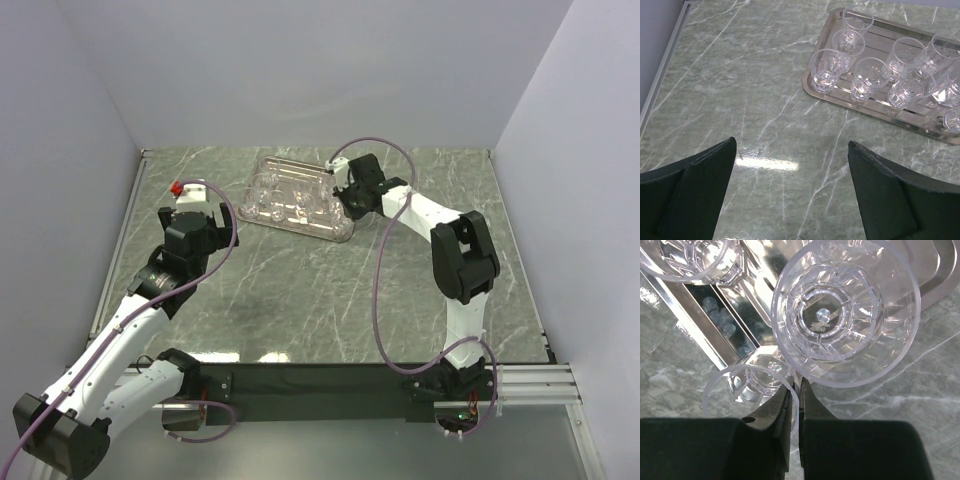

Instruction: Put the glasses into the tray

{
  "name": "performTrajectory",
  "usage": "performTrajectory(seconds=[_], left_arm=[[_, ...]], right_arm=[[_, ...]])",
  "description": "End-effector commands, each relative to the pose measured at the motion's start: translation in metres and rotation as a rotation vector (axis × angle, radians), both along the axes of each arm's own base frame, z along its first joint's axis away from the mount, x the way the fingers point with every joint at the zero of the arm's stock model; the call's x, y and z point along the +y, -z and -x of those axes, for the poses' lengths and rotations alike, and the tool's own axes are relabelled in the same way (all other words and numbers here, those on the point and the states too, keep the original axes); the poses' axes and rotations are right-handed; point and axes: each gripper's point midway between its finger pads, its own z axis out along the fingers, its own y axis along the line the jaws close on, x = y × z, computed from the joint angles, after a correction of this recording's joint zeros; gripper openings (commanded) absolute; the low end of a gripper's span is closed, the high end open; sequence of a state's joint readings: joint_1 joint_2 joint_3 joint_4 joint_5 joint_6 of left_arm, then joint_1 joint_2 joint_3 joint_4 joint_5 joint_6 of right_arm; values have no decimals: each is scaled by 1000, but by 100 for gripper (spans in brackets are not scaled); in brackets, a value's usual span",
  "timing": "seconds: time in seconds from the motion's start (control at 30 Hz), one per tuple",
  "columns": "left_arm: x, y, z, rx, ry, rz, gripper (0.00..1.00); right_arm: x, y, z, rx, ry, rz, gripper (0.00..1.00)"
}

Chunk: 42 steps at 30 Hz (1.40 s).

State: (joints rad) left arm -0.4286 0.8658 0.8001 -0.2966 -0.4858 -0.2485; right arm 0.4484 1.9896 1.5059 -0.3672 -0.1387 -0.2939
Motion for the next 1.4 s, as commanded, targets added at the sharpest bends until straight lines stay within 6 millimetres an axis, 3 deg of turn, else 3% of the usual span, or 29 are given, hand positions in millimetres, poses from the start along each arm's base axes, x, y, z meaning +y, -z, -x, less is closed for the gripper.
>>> performTrajectory(seconds=[0.0,0.4,0.7,0.87,1.0,1.1,1.2,1.23,1.27,1.33,1.37], left_arm=[[-1,-8,-4,-31,8,9,99],[-1,-7,-4,-29,8,7,99],[1,-9,-2,-35,0,9,99],[2,-9,-2,-40,-4,9,100],[3,-11,-1,-45,-11,11,99],[3,-12,0,-53,-8,15,99],[2,-12,0,-56,-3,21,99],[1,-12,0,-58,0,23,99],[1,-12,1,-58,5,28,99],[0,-14,0,-70,10,35,99],[0,-14,2,-76,13,37,99]], right_arm=[[11,-17,-14,-58,12,-20,2],[10,-9,-10,-40,-4,11,34],[-3,-40,6,-108,-27,22,49],[-15,-77,22,-181,-61,5,53],[-37,-107,37,-202,-73,-35,54],[-69,-148,46,-267,-26,-94,54],[-105,-160,53,-277,49,-139,54],[-116,-174,60,-315,73,-157,55],[-134,-166,64,-304,120,-159,55],[-149,-176,77,-340,173,-176,56],[-156,-162,84,-315,203,-174,57]])
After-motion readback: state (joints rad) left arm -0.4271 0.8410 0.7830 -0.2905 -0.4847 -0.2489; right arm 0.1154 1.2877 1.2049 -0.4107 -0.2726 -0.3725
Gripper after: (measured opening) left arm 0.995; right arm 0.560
